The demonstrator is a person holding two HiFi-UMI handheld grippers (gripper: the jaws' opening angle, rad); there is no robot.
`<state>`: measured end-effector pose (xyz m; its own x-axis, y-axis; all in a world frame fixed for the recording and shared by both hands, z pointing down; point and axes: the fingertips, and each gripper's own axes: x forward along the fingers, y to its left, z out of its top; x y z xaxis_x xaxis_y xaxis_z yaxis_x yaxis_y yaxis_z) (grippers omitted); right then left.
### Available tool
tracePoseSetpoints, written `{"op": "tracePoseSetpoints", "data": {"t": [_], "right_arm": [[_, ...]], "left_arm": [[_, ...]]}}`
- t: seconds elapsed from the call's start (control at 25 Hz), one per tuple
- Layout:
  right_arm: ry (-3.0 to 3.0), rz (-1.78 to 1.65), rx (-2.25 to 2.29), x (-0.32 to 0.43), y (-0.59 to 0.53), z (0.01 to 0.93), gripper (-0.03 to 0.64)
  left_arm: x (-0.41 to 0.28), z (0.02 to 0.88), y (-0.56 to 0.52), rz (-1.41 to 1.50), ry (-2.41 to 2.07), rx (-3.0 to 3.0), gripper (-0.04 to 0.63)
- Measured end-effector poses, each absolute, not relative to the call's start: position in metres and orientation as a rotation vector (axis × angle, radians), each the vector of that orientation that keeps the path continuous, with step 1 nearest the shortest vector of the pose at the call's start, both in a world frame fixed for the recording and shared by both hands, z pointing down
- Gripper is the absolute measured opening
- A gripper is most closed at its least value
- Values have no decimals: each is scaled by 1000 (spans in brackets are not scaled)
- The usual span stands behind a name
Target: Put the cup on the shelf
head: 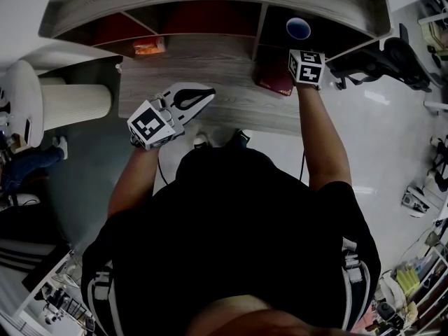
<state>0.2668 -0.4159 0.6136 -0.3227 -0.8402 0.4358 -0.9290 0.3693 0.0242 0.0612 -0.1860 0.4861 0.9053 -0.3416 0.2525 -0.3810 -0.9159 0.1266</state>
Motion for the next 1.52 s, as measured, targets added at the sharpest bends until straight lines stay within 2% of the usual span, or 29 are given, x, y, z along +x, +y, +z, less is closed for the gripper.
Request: {"op": "tracePoseSetpoints", "data": {"t": [0.76, 1.32, 1.52], "right_arm": [[-2241, 301, 1617, 283, -374, 594, 348], [-2488, 330, 1646, 277, -315, 495, 345], [-2498, 321, 1684, 280, -297, 453, 274]], "left_arm": [[58, 477, -181, 318, -491, 2957, 17], [70, 466, -173, 267, -382, 3038, 17], [71, 456, -174, 267, -386, 3029, 17]]}}
